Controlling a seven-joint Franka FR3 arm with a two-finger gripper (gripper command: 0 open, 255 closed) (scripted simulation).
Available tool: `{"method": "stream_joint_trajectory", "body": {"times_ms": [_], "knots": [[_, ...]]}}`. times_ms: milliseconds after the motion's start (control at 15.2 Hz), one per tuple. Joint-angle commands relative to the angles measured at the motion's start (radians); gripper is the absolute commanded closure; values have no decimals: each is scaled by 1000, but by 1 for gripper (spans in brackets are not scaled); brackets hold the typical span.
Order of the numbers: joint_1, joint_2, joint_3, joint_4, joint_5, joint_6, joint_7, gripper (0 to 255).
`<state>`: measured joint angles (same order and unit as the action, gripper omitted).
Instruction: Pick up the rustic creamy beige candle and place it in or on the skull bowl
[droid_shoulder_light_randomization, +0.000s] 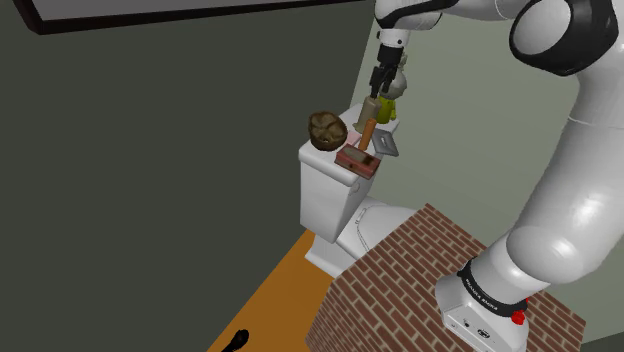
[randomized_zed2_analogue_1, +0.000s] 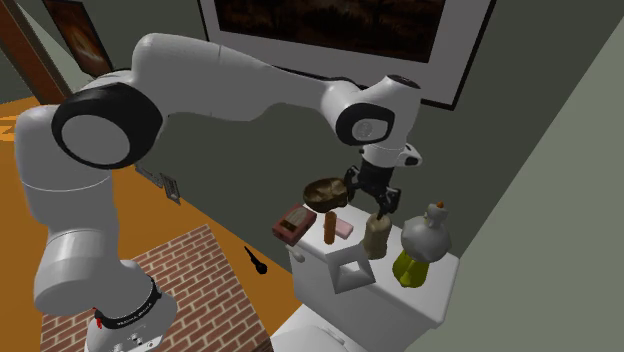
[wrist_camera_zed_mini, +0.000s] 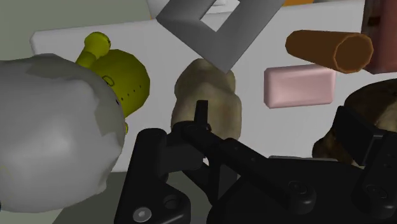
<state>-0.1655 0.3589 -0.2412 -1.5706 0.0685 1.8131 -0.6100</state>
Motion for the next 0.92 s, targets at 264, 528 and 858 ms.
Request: {"method": "stream_joint_trajectory", "body": {"times_ms": [264, 528, 858], "knots": [[-72, 270, 15, 359, 63, -108, -53, 0], [-68, 266, 17, 299, 63, -52, -55, 0], [-67, 267, 21, 252, 63, -4, -56, 0]]}}
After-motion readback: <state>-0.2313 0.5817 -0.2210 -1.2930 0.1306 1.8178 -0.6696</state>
